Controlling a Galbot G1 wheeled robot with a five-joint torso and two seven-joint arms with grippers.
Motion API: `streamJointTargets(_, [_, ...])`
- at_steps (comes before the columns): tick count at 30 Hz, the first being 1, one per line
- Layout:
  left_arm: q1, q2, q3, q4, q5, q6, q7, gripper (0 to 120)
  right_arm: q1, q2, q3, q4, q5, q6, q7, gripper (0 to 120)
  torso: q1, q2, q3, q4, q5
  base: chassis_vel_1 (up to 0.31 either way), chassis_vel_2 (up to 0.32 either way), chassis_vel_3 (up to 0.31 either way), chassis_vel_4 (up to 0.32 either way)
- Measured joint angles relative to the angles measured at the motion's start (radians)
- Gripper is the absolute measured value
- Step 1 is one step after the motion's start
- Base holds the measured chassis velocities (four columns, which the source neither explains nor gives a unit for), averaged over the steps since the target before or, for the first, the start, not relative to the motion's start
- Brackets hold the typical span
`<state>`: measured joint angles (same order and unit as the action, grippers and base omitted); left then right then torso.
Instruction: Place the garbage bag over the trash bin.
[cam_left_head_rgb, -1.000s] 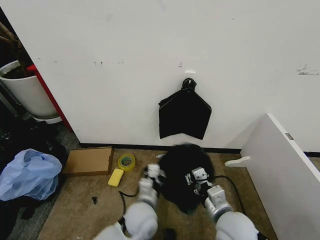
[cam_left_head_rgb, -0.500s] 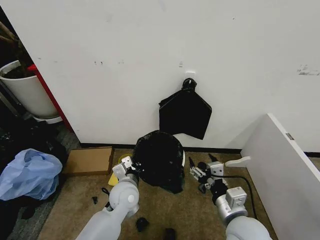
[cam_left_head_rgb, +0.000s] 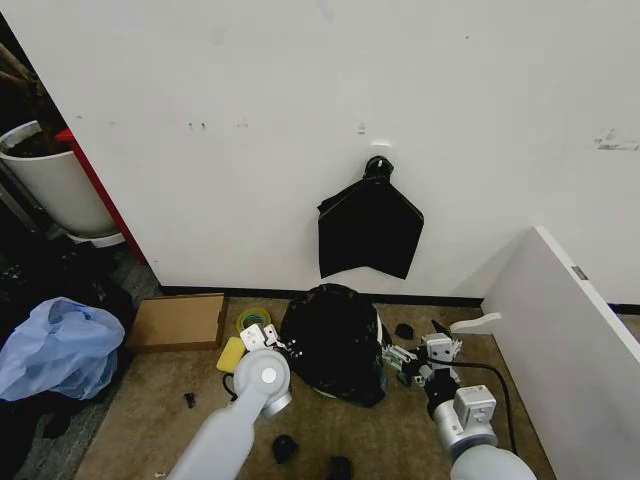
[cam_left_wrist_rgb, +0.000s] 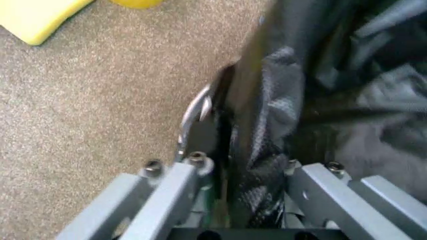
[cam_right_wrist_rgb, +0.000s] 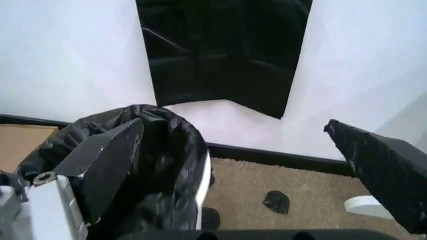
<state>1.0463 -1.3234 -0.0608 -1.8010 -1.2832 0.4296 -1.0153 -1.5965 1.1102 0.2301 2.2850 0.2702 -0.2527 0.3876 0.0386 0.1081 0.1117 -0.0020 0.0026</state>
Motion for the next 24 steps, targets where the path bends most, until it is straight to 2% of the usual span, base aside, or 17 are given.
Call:
streamJointTargets(2, [0.001,0.003,0.000,-0.003,0.000,0.004,0.001,23,0.002,-0.001,0.001,-0.001,0.002,0.000,-0.005,100,0.000,0.000,0.000,0.0000,0.0001,0.000,0.000,0.000,0.000])
streamJointTargets(6, [0.007,0.017,0.002,-0.029,-0.001,0.016,0.008,43,0.006,0.000,0.004,-0.003,0.012,0.000,-0.027,100,0.000,0.000,0.000,0.0001,0.0000,0.000,0.000,0.000,0.000])
streamJointTargets(7, [0.007,0.017,0.002,-0.029,-0.001,0.016,0.008,43,0.006,0.000,0.004,-0.003,0.012,0.000,-0.027,100,0.000,0.000,0.000,0.0001,0.0000,0.000,0.000,0.000,0.000])
streamJointTargets(9, [0.012,0.025,0.002,-0.054,0.006,0.019,0.020,51,0.008,0.004,0.004,-0.008,0.013,0.000,-0.030,100,0.000,0.000,0.000,0.0001,0.0000,0.000,0.000,0.000,0.000])
streamJointTargets(13, [0.038,0.048,0.008,-0.126,0.073,0.022,0.046,67,0.016,0.016,0.002,-0.018,0.022,0.007,-0.029,100,0.000,0.000,0.000,0.0002,0.0000,0.000,0.000,0.000,0.000])
streamJointTargets(15, [0.044,0.052,0.008,-0.139,0.086,0.021,0.049,70,0.016,0.017,0.002,-0.019,0.023,0.007,-0.030,100,0.000,0.000,0.000,0.0001,-0.0001,0.000,0.000,0.000,0.000])
streamJointTargets(18, [0.083,0.077,0.007,-0.193,0.179,0.005,0.092,81,0.019,0.024,0.005,-0.027,0.028,0.026,-0.046,100,0.000,0.000,0.000,0.0000,-0.0002,0.000,0.000,0.000,0.000])
streamJointTargets(20, [0.133,0.106,-0.002,-0.236,0.327,-0.051,0.171,93,0.025,0.042,0.018,-0.053,0.029,0.079,-0.062,100,0.000,0.000,0.000,0.0000,-0.0001,0.000,0.000,0.000,0.000])
streamJointTargets(21, [0.133,0.106,-0.002,-0.236,0.327,-0.051,0.171,93,0.025,0.042,0.018,-0.053,0.029,0.079,-0.062,100,0.000,0.000,0.000,0.0000,-0.0001,0.000,0.000,0.000,0.000])
streamJointTargets(22, [0.170,0.125,-0.011,-0.254,0.430,-0.101,0.223,95,0.024,0.057,0.031,-0.068,0.029,0.115,-0.073,100,0.000,0.000,0.000,0.0002,0.0000,0.000,0.000,0.000,0.000])
streamJointTargets(24, [0.215,0.144,-0.020,-0.272,0.551,-0.160,0.285,98,0.017,0.077,0.050,-0.078,0.036,0.155,-0.091,100,0.000,0.000,0.000,0.0003,-0.0001,0.000,0.000,0.000,0.000])
